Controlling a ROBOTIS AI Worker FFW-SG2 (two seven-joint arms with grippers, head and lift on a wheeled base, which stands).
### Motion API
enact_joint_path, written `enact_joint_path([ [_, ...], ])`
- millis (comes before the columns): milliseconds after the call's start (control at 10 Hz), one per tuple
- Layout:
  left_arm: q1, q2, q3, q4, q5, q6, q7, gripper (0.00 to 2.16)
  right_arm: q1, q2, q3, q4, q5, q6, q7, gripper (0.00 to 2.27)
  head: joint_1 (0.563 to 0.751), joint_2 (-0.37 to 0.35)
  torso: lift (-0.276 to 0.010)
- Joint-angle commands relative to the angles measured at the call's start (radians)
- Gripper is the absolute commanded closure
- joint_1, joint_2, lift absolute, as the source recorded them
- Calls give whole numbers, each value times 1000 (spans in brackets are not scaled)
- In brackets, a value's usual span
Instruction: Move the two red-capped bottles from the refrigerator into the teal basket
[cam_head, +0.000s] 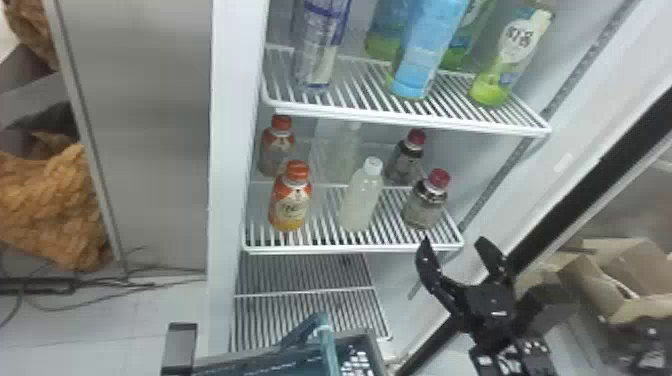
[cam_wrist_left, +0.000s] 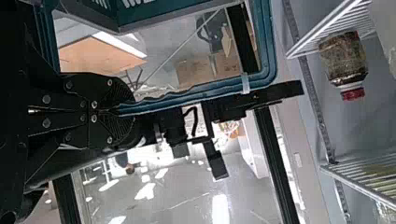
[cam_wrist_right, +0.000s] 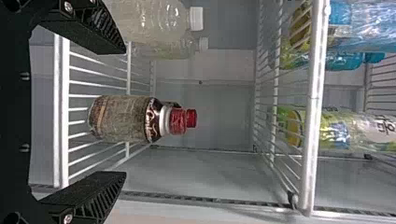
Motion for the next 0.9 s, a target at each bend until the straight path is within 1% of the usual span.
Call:
enact_joint_path([
  [0, 0, 0, 0, -1, 0, 0, 0, 1134, -47, -3, 6, 47, 20, 0, -1, 82, 695, -350, -228],
  [300, 0, 0, 0, 1, 2, 0, 0, 1134, -135, -14, 8, 142, 36, 20, -1, 81, 695, -350, -228],
  [500, 0, 0, 0, -1, 2, 0, 0, 1134, -182, -27, 32, 179, 30, 22, -1, 82, 695, -350, -228],
  [800, -2, 2, -2, -1, 2, 0, 0, 1134, -258, -33, 38, 248, 40, 20, -1, 82, 695, -350, -228],
])
